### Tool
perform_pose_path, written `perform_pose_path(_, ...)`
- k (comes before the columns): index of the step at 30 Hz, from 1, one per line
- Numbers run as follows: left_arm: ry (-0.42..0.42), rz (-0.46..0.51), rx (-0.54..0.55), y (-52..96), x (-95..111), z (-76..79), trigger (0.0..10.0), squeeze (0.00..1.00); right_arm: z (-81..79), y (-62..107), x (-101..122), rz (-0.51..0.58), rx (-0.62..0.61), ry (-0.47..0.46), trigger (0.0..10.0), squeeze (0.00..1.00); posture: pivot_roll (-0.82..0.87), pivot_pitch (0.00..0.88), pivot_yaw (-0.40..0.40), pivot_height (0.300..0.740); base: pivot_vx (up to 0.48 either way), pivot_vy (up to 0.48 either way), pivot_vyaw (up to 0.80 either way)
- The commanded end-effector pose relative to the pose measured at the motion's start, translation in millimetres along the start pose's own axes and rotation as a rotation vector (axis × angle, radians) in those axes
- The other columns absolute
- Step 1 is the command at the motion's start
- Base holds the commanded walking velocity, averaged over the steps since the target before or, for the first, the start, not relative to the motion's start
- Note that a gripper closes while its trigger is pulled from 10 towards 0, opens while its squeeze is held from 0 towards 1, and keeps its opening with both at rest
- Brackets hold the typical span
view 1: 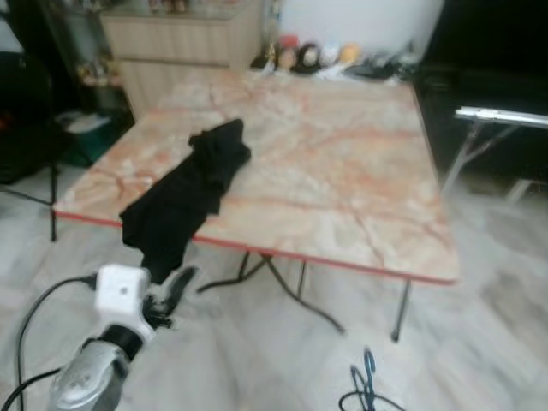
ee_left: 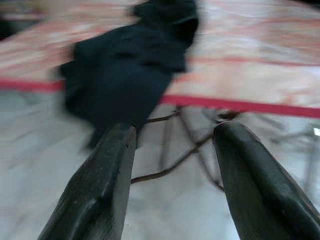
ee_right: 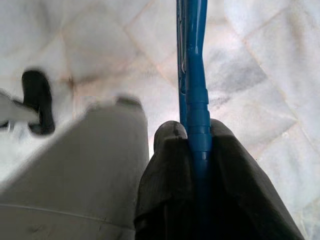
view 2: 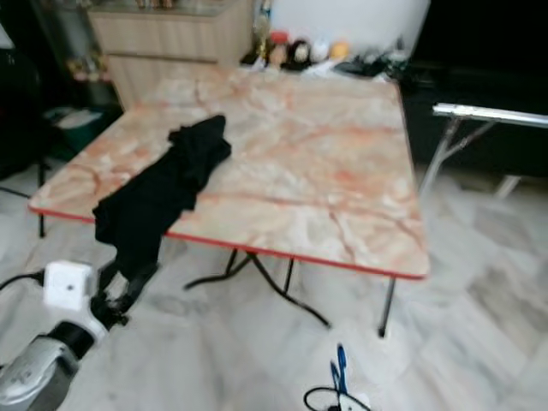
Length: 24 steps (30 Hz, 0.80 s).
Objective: Hang hanger
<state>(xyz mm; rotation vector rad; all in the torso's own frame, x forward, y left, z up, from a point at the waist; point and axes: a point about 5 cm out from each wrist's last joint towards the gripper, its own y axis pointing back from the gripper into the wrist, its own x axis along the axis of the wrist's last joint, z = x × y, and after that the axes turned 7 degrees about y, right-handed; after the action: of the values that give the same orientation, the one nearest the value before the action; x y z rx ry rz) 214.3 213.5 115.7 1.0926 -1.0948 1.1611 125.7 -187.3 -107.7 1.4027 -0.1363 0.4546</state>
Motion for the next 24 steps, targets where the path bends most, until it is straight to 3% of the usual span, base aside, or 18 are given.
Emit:
perform_pose_path(1, 0.008, -0.035, 0.064, 4.6, -11.1, -10.6, 10.0, 0.0, -1.9, 0.0, -0.3, 0.0, 0.007, -0.001, 10.0, 0.0, 0.07, 0.056, 0.005, 0.74, 0.0, 0.0, 0.0)
perform_pose_path(7, 0.014, -0.192, 0.163, 18.9, -55.5, -31.3, 10.0, 0.0, -1.4, 0.1, -0.4, 0.0, 0.004, -0.002, 10.0, 0.0, 0.07, 0.053, 0.004, 0.74, 0.0, 0.0, 0.0)
perform_pose_path(9, 0.05, -0.297, 0.201, 26.5, -84.1, -38.8, 10.0, 0.0, -1.2, 0.0, -0.3, 0.001, 0.002, -0.001, 10.0, 0.0, 0.06, 0.044, 0.003, 0.74, 0.0, 0.0, 0.0)
perform_pose_path(10, 0.05, -0.297, 0.201, 26.5, -84.1, -38.8, 10.0, 0.0, -1.2, 0.0, -0.3, 0.001, 0.002, -0.001, 10.0, 0.0, 0.06, 0.044, 0.003, 0.74, 0.0, 0.0, 0.0)
perform_pose_path(11, 0.063, -0.344, 0.207, 30.3, -98.5, -40.5, 10.0, 0.0, -0.8, 0.0, -0.2, 0.001, 0.001, 0.0, 10.0, 0.0, 0.07, 0.043, 0.003, 0.74, 0.0, 0.0, 0.0)
perform_pose_path(12, 0.04, -0.407, 0.221, 33.6, -114.3, -43.8, 10.0, 0.0, -0.3, 0.0, 0.1, 0.002, -0.002, 0.002, 10.0, 0.0, 0.07, 0.037, 0.0, 0.74, 0.0, 0.0, 0.0)
perform_pose_path(14, 0.037, -0.43, 0.224, 34.8, -120.0, -45.0, 10.0, 0.0, 0.0, 0.0, 0.2, 0.003, -0.003, 0.003, 10.0, 0.0, 0.07, 0.037, 0.0, 0.74, 0.0, 0.0, 0.0)
perform_pose_path(15, 0.023, -0.487, 0.24, 37.5, -135.1, -47.9, 10.0, 0.0, 1.9, -0.1, 0.9, 0.006, -0.008, 0.006, 10.0, 0.0, 0.06, 0.028, -0.004, 0.74, 0.0, 0.0, 0.0)
perform_pose_path(18, 0.009, -0.556, 0.215, 38.9, -149.3, -45.9, 10.0, 0.0, 8.8, -0.3, 5.8, 0.028, -0.026, -0.001, 10.0, 0.0, 0.06, 0.024, -0.004, 0.74, 0.0, 0.0, 0.0)
perform_pose_path(24, -0.013, -0.624, 0.179, 24.9, -165.0, -38.5, 10.0, 0.0, 20.0, -0.5, 14.6, 0.063, -0.057, -0.006, 10.0, 0.0, 0.06, 0.014, -0.007, 0.74, 0.0, 0.0, 0.0)
